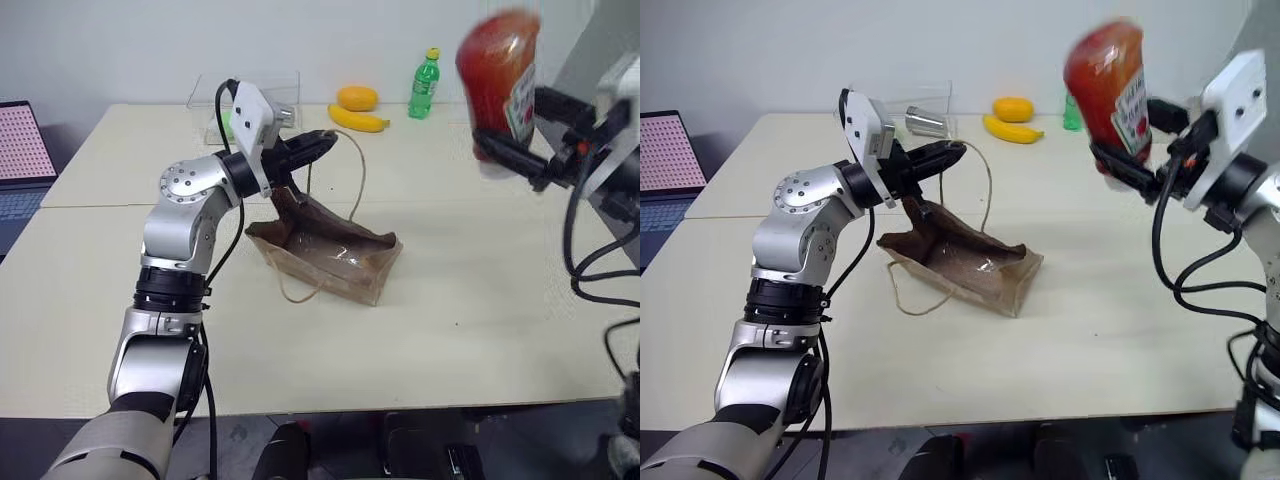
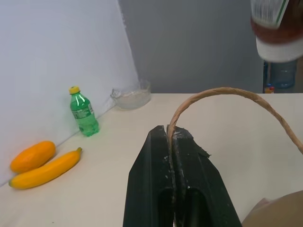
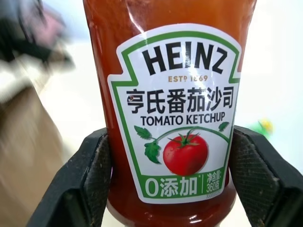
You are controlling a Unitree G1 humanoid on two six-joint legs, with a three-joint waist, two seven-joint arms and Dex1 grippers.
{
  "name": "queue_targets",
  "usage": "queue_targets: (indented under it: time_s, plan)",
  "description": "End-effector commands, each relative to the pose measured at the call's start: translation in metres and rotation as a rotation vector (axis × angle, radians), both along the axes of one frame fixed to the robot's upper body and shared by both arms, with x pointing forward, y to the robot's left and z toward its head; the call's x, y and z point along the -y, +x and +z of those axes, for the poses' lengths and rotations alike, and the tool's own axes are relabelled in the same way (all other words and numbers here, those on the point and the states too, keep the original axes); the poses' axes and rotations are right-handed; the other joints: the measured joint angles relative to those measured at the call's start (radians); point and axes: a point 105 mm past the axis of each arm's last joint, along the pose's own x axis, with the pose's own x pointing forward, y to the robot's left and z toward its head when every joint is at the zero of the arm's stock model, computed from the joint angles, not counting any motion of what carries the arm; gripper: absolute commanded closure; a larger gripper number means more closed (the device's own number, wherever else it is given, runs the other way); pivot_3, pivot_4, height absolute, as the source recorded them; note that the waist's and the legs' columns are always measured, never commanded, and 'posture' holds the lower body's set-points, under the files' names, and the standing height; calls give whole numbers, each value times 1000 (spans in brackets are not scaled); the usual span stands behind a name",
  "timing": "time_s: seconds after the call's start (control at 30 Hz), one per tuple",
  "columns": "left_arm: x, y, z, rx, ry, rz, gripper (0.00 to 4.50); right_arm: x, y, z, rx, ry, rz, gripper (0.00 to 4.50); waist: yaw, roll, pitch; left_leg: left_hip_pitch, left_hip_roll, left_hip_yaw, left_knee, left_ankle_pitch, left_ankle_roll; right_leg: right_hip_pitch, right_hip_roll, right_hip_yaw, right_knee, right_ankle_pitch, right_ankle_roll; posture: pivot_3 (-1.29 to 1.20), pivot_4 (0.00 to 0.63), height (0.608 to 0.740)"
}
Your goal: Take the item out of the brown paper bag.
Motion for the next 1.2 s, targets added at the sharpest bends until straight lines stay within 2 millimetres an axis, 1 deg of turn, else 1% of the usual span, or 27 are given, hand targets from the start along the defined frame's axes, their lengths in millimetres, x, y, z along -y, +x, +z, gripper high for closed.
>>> queue_targets:
  time_s: [0.03,0.1,0.13,0.23,0.27,0.33,0.43,0.6,0.67,0.73,0.8,0.87,0.93,1.0,1.1,1.17,1.2]
  plan:
    - [2,-4,13,50,-5,-14,4500,10,7,-18,42,-209,-69,1353,-3,0,0,0,0,1,0,0,0,-1,0,0,0,0,0,0,150,740]
    - [3,-4,13,51,-5,-17,4500,18,14,-41,-1,-289,-102,1353,-3,0,0,0,1,1,0,0,0,-1,0,0,0,0,0,0,150,740]
    - [3,-4,13,51,-5,-18,4500,23,18,-50,-10,-326,-126,1353,-3,0,0,0,1,1,0,0,0,-1,0,1,0,0,0,0,150,740]
    - [4,-5,13,53,-3,-24,4500,45,31,-88,-76,-463,-195,1353,-1,0,0,-2,0,1,1,0,0,-2,0,1,0,0,0,0,150,740]
    - [4,-5,13,54,-2,-25,4500,51,33,-102,-104,-513,-201,1353,-1,0,0,-4,0,1,2,1,-1,-4,0,1,0,0,1,0,150,740]
    - [4,-6,13,56,-1,-26,4500,56,34,-121,-144,-570,-184,1353,0,0,0,-6,0,1,3,2,-4,-5,0,1,0,1,1,0,150,740]
    - [4,-6,13,56,0,-24,4500,59,33,-141,-188,-639,-146,1353,-2,0,0,-6,-1,1,4,2,-4,-5,0,1,0,1,1,0,150,740]
    - [4,-7,13,58,3,-28,4500,63,28,-160,-258,-698,-97,1353,-1,0,0,-6,0,1,5,2,-4,-5,0,1,0,1,1,0,150,740]
    - [5,-7,14,58,3,-30,4500,65,26,-163,-276,-709,-90,1353,0,0,0,-7,0,1,6,2,-4,-5,0,1,0,1,2,0,150,740]
    - [5,-7,14,57,2,-32,4500,69,26,-160,-272,-727,-99,631,1,0,0,-7,0,1,8,2,-4,-5,0,0,0,1,2,0,150,740]
    - [6,-6,13,54,1,-35,4500,71,24,-153,-261,-730,-102,42,1,0,0,-8,-1,1,8,2,-4,-5,0,1,0,2,2,0,150,740]
    - [7,-5,13,52,0,-36,4500,69,20,-148,-259,-714,-96,42,2,0,0,-8,-1,1,9,2,-4,-5,-1,1,0,2,3,0,150,740]
    - [7,-5,13,50,0,-38,4500,65,11,-143,-264,-675,-74,42,4,0,0,-9,-1,1,9,2,-4,-5,-1,1,0,2,3,0,150,740]
    - [7,-4,13,47,1,-39,4500,59,-2,-135,-263,-636,-51,42,7,0,0,-9,-1,1,10,2,-4,-5,0,0,0,2,3,0,150,740]
    - [7,-3,13,45,7,-40,4500,42,-24,-122,-245,-510,-10,42,10,0,0,-9,-1,1,10,2,-3,-4,0,0,0,2,3,0,150,740]
    - [6,-2,12,44,12,-41,4500,23,-37,-111,-216,-390,32,42,7,0,0,-9,-1,1,11,2,-3,-4,0,1,1,2,3,0,150,740]
    - [6,-1,13,45,12,-42,4500,3,-47,-99,-164,-266,82,42,6,0,0,-9,-1,2,11,1,-3,-4,0,1,1,2,4,0,150,740]
